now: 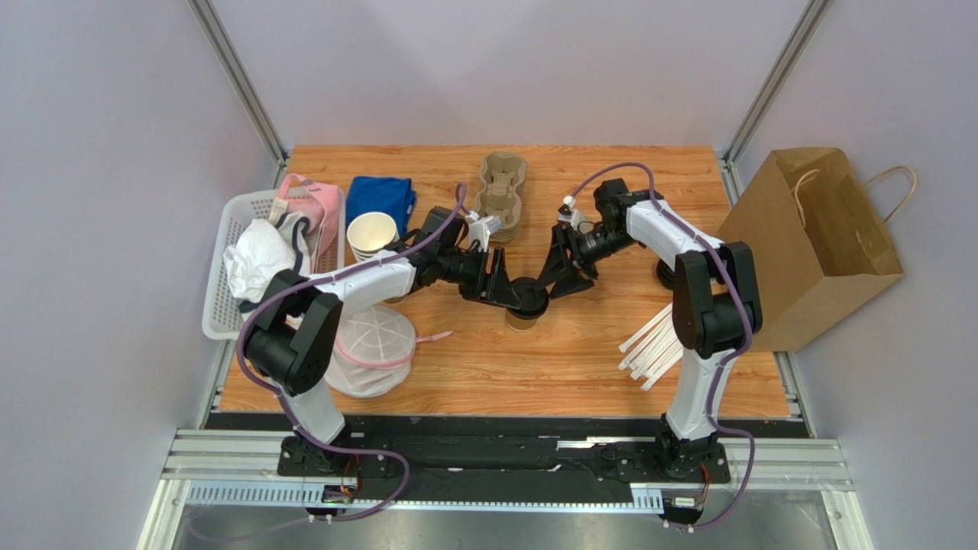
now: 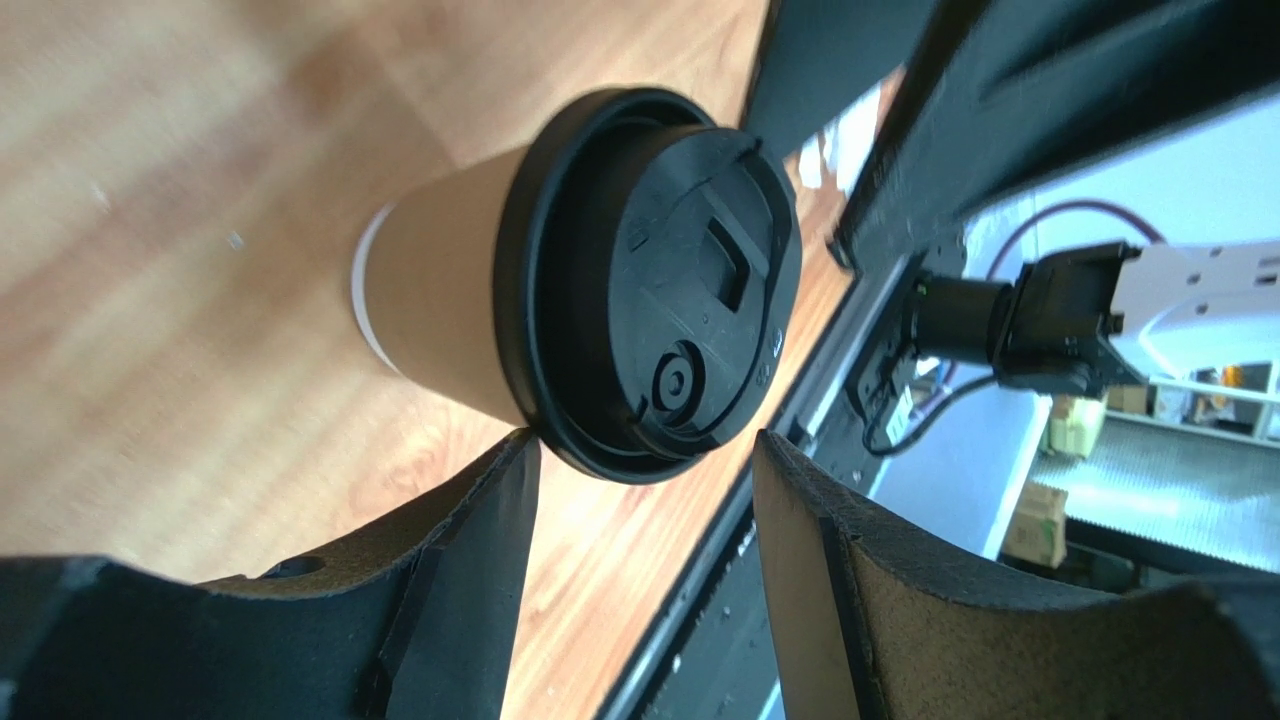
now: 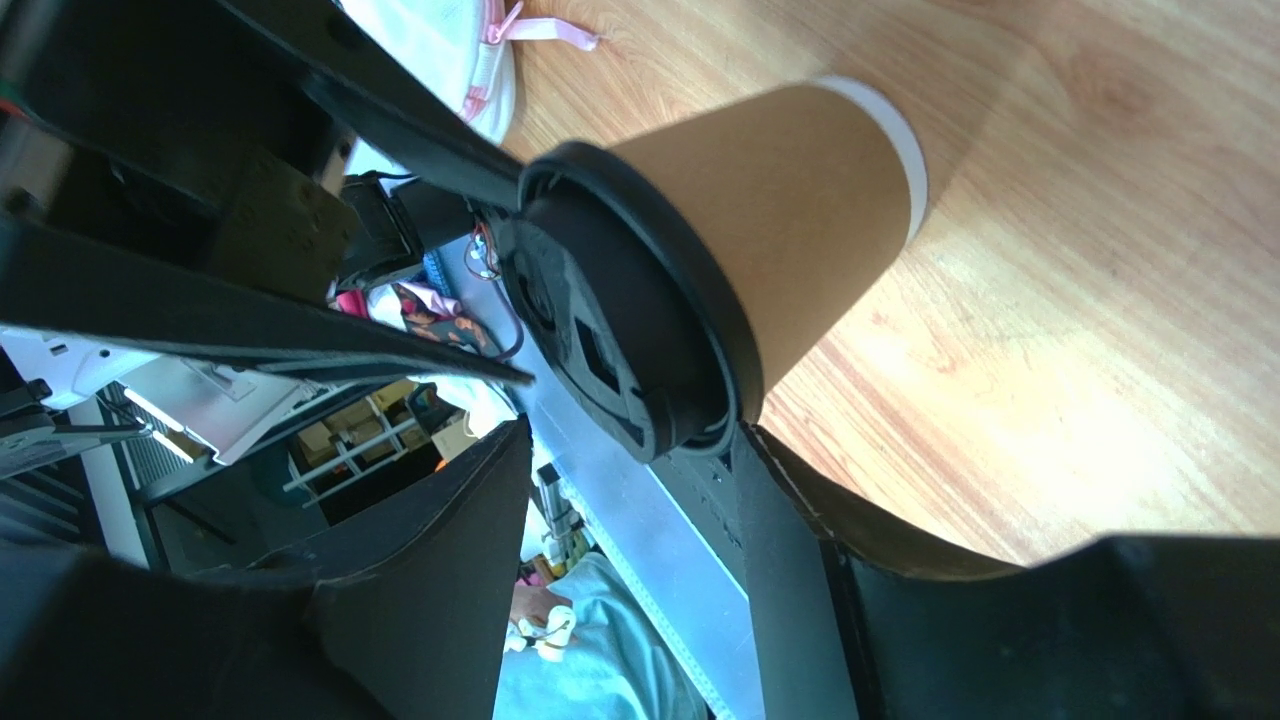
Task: Pack the takeout coffee
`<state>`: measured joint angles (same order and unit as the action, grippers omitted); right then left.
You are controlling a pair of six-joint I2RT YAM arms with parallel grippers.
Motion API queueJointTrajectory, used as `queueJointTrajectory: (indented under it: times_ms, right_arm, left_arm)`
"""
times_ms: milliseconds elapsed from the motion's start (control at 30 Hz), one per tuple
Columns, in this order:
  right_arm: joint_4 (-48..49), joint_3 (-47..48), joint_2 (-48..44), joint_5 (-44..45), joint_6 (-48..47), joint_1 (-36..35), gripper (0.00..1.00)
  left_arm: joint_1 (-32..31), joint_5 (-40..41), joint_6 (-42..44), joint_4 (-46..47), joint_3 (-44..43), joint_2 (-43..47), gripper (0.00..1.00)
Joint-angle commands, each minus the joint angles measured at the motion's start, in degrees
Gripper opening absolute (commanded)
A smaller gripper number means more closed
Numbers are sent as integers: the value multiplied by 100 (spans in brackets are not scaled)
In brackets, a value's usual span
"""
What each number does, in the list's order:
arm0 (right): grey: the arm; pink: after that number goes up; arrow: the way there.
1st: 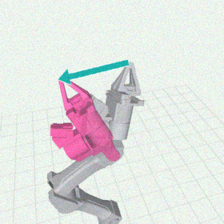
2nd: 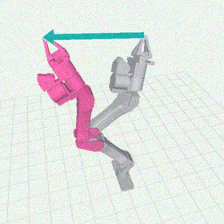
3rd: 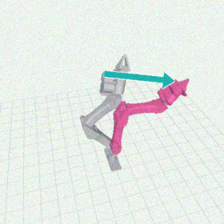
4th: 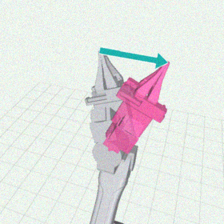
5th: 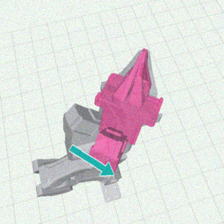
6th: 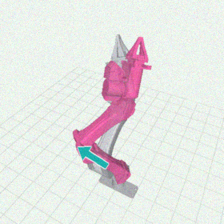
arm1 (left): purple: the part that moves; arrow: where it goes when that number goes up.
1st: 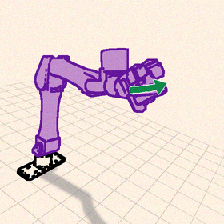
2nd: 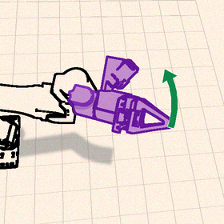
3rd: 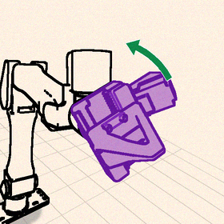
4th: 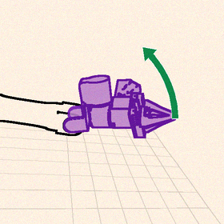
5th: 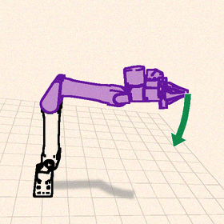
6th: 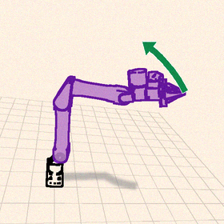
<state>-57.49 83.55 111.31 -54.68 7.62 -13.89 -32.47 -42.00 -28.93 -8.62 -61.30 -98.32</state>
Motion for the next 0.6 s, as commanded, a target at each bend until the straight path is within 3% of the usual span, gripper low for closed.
queueJointTrajectory:
  times_ms: [0,567]
  right_arm:
    - [-77,-93,-329,-193,-129,53,57]
    - [-130,161,-233,-527,-59,53,58]
  left_arm:
    - [65,7,36,405,-418,-99,63]
    - [399,78,107,159,-515,-161,63]
